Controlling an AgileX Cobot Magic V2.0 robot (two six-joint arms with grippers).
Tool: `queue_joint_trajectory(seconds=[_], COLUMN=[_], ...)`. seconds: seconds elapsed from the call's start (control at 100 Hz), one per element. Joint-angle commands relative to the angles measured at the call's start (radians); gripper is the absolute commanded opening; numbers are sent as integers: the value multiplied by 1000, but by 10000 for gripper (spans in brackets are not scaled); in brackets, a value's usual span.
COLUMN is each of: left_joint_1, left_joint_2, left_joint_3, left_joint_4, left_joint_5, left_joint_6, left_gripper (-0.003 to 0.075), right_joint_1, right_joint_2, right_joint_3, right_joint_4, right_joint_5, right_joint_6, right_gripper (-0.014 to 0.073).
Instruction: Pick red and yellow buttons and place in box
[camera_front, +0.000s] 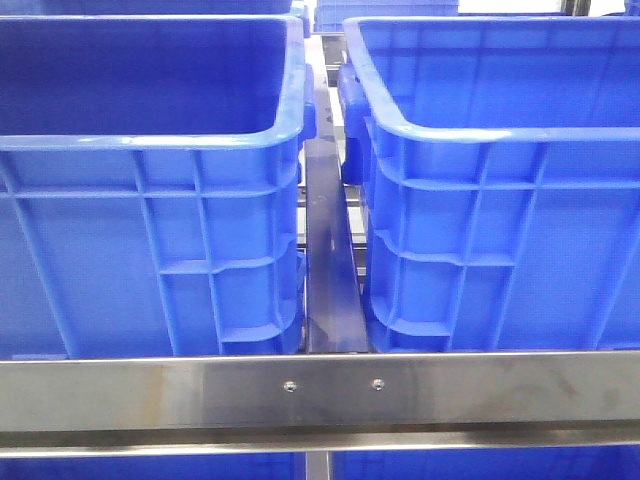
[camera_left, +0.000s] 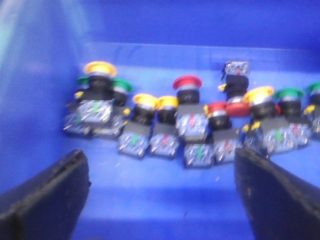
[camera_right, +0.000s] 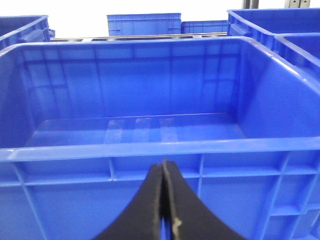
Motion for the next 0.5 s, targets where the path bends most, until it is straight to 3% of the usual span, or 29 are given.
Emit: queue_joint_trajectory(seconds=[0.0,0.24,0.49], left_joint_1=[-22,-96,-98], left_joint_2=[72,312,555], left_joint_3=[-103,-311,-469], left_joint_4=[-22,-19,-2], left_joint_5=[-22,154,237], left_joint_6=[0,0,0], left_gripper=[587,587,587], right_joint_1=[-3,-3,-3], right_joint_2=[-24,-24,-24], right_joint_3=[-17,-17,-17], right_joint_4=[-8,-8,-8], right_joint_5=[-72,-72,-72], right_joint_6=[-8,-8,-8], right_gripper=[-66,-66,-66])
